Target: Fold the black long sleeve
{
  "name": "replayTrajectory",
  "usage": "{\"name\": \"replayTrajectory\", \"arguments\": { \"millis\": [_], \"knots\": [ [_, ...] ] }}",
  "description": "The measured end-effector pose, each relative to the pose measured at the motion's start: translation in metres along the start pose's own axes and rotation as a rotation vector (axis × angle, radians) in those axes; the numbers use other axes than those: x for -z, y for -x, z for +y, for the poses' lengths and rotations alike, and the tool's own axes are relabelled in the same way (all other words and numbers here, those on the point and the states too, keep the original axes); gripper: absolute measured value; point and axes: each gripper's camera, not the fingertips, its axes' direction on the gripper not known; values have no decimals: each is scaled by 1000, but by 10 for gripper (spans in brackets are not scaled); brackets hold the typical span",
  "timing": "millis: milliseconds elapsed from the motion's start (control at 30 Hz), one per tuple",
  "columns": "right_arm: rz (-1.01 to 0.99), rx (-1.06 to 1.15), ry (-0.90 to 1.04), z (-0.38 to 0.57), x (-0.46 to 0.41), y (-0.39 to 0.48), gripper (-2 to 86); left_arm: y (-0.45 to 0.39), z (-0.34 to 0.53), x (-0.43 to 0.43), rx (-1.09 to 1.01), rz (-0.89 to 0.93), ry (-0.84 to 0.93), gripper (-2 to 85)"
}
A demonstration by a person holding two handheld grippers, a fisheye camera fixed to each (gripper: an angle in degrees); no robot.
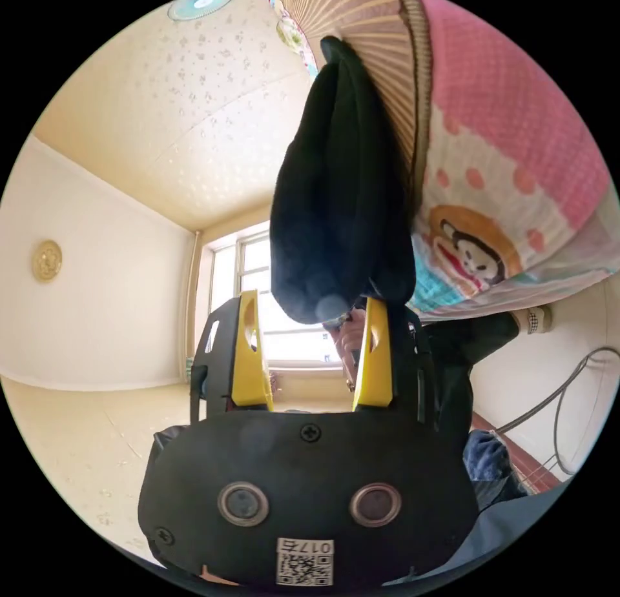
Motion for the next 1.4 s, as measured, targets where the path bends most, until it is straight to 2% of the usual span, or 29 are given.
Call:
{"name": "replayTrajectory", "arguments": {
  "millis": [167, 300, 367, 433, 467, 500, 567, 667, 767, 867, 967, 1033, 1133, 1300, 1400],
  "knots": [
    [107, -26, 23, 2, 18, 8, 233, -3, -1, 41, 9, 23, -79, 66],
    [90, -124, 34, 5, 17, -23, 272, -5, -3, 56, -1, 89, -99, 66],
    [30, -157, 37, 7, 6, -48, 293, -6, -4, 57, -7, 112, -89, 66],
    [-228, -170, -48, 10, -4, -83, 304, -8, -4, 55, -14, 146, -73, 66],
    [-294, -165, -76, 11, -5, -90, 304, -9, -4, 55, -15, 155, -69, 66],
    [-398, -138, -130, 12, -5, -99, 296, -10, -4, 55, -20, 169, -61, 66],
    [-421, -116, -165, 11, 1, -102, 259, -12, -3, 58, -32, 180, -55, 66],
    [-261, -16, -129, 9, 13, -84, 110, -16, -4, 66, -57, 174, -50, 65],
    [-85, 214, -28, 4, -8, -36, 70, -28, -6, 72, -130, 185, -90, 67],
    [-43, 441, 81, -11, -63, 13, 58, -50, -5, 93, -276, 203, -236, 81],
    [-65, 563, 181, -42, -140, 46, 53, -75, 12, 134, -446, 135, -503, 88],
    [-115, 634, 247, -67, -209, 66, 51, -86, 34, 167, -427, -112, -715, 76],
    [-201, 693, 351, -85, -307, 84, 50, -85, 39, 187, -272, -373, -782, 81],
    [-317, 783, 523, -71, -471, 88, 54, -75, 24, 183, -167, -496, -765, 78],
    [-335, 656, 550, -56, -553, 41, 58, -68, 13, 180, -121, -538, -762, 77]
  ]
}}
